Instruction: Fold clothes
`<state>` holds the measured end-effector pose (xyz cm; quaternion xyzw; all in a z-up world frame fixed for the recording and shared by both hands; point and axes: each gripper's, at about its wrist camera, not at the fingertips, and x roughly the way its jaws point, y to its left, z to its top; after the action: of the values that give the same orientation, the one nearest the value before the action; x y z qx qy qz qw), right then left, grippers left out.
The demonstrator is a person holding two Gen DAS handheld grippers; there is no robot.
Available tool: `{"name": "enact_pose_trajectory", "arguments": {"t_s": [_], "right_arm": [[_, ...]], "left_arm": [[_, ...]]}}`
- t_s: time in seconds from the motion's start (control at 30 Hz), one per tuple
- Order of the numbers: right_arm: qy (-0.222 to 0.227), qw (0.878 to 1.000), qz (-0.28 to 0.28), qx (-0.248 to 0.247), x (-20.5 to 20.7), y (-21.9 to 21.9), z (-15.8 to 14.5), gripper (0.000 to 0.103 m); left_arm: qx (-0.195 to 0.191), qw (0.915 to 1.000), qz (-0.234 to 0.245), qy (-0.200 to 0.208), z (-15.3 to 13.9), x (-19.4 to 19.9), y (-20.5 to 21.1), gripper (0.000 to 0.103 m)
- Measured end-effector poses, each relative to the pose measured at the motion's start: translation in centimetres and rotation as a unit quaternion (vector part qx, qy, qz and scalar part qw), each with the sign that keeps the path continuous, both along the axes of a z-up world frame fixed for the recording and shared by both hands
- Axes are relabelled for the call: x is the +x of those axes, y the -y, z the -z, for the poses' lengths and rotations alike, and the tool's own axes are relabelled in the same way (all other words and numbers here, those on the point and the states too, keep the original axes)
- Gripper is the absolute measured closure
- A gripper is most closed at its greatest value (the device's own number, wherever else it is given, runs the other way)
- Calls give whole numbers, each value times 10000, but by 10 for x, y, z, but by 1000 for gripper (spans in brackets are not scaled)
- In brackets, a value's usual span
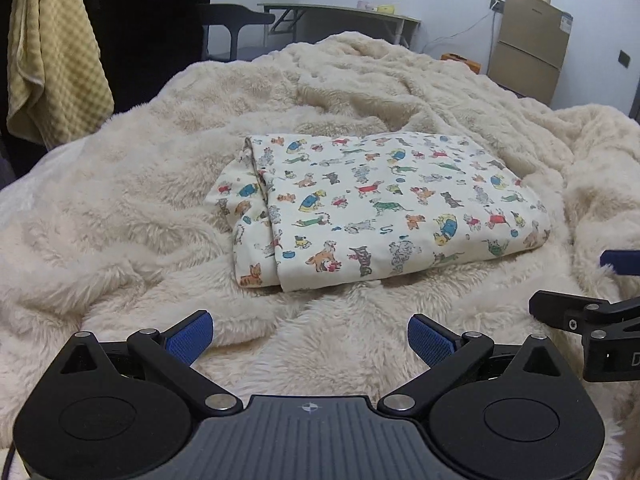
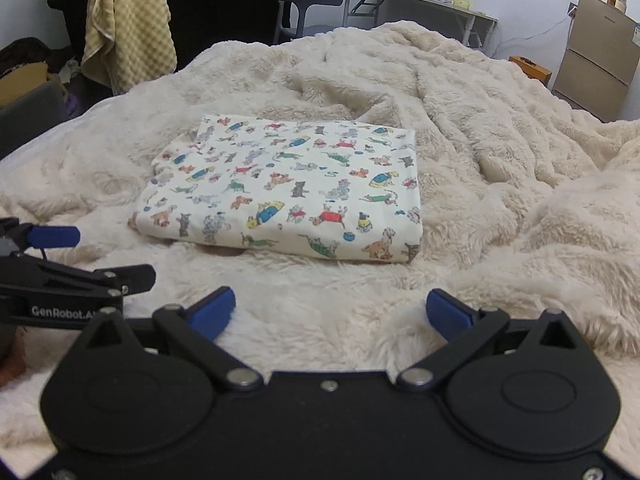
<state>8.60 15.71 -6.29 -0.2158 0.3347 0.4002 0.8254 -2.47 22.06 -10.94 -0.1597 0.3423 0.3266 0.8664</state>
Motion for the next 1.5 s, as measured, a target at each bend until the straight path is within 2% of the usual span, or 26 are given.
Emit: {"name": "enact_pose_trajectory", "arguments": {"t_s": [0.63,1.5], "right_arm": [[108,9998,-108,-117,-7,1,1,0],[82,9998,-124,-138,-6,0,2,0]], "left_arm": [[238,9997,82,-57,-4,2,8,0],[294,9993,205,-130,-2,6,11,0]]}}
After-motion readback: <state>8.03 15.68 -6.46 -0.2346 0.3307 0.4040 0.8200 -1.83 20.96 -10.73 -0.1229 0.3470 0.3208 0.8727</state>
